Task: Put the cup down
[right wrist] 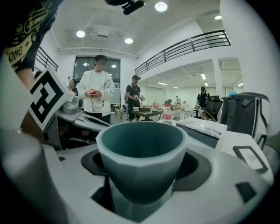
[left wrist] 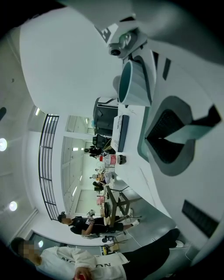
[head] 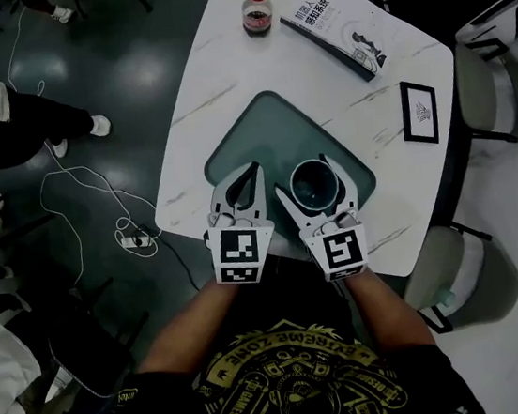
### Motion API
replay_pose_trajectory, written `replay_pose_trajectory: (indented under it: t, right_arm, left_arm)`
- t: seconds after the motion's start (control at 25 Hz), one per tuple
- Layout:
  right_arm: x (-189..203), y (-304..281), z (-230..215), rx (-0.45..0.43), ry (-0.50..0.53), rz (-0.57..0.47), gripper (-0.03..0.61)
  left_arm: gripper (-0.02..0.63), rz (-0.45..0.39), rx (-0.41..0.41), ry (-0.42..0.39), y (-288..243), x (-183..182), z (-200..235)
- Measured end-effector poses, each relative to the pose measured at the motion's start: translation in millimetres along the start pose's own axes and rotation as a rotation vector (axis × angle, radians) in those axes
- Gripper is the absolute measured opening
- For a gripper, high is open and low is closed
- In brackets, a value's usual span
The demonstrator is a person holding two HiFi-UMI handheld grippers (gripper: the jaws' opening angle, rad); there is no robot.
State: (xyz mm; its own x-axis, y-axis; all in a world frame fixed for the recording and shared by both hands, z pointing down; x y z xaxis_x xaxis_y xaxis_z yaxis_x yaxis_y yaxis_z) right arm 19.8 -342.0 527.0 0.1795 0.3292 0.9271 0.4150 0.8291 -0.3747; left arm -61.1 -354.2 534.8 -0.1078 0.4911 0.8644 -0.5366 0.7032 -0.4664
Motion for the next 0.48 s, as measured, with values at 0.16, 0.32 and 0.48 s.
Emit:
replay_pose_trajectory:
  t: [0.16,0.32,0.48]
  right_arm:
    - [9.9,-6.3,-0.6,0.007,0.003,0.011,0.375]
    - [16.8,-9.1,-0.5,0.012,0.014,0.015,0.376]
    - [24.4,-11.2,0.9,0.017,0.02,0.019,0.376]
  left_arm:
    - [0.009,0.019,0.004,0.008,-4.9,6.0,2.2]
    - [0.009,0.039,0.003,0.014,-7.3,11.9,5.3]
    - [0.009,0.053,0.007,0.016,-7.0,17.9,5.1]
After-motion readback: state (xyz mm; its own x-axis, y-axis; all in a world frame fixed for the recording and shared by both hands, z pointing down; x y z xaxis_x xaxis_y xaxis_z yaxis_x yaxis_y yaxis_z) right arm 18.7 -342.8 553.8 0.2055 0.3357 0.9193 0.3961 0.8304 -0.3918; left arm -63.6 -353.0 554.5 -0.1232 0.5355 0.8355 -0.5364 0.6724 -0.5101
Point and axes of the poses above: the fingertips, and each gripper's own axes: y backward along the fingers, z to its left, x out of its underside, the point moved 1 cm from there along y, backward along the fingers, and after that the axes turned 8 degrees about x, right-handed, at the moved point
